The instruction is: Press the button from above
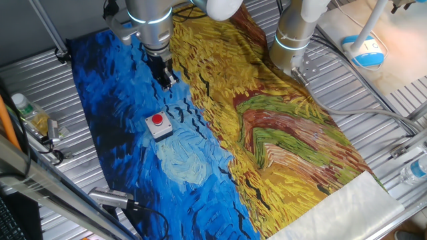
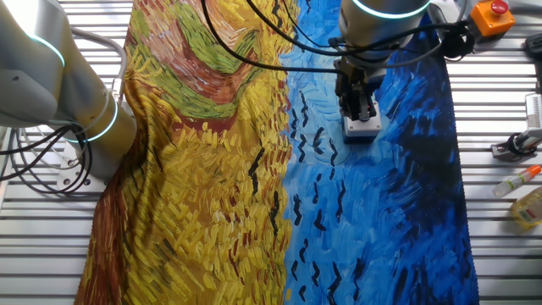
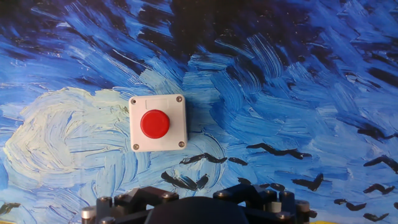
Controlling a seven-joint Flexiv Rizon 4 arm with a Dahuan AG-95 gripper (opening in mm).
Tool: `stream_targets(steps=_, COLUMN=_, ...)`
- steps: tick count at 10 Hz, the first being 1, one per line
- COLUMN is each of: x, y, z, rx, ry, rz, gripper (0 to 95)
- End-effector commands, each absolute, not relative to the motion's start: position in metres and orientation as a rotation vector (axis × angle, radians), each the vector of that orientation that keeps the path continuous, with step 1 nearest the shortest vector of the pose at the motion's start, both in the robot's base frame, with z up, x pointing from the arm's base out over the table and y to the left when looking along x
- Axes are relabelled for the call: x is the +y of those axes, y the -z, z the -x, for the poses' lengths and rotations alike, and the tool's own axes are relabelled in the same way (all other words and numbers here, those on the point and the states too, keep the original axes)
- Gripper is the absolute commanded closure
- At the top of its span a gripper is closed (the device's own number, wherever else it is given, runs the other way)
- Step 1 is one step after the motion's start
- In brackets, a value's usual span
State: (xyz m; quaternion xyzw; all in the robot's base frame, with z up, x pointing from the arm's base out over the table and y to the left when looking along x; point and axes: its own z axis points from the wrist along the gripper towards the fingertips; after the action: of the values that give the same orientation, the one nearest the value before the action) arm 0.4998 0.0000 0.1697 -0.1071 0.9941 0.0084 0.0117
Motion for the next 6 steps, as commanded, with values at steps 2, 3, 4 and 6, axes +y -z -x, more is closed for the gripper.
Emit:
stream_targets(steps=2, x=0.0, y=-0.17, z=-0.5, rx=3.104, ry=-0.031, rz=0.333, gripper=95.0)
stream_targets(steps=3, x=0.0, y=-0.17, z=-0.5, rx=3.104, ry=-0.031, rz=0.33, gripper=95.0)
stream_targets(steps=4, x=0.0, y=-0.17, z=-0.5, rx=3.106, ry=-0.032, rz=0.322, gripper=95.0)
stream_targets(steps=6, x=0.0008, y=-0.1705, z=-0.5007, rx=3.109, ry=-0.036, rz=0.313, gripper=95.0)
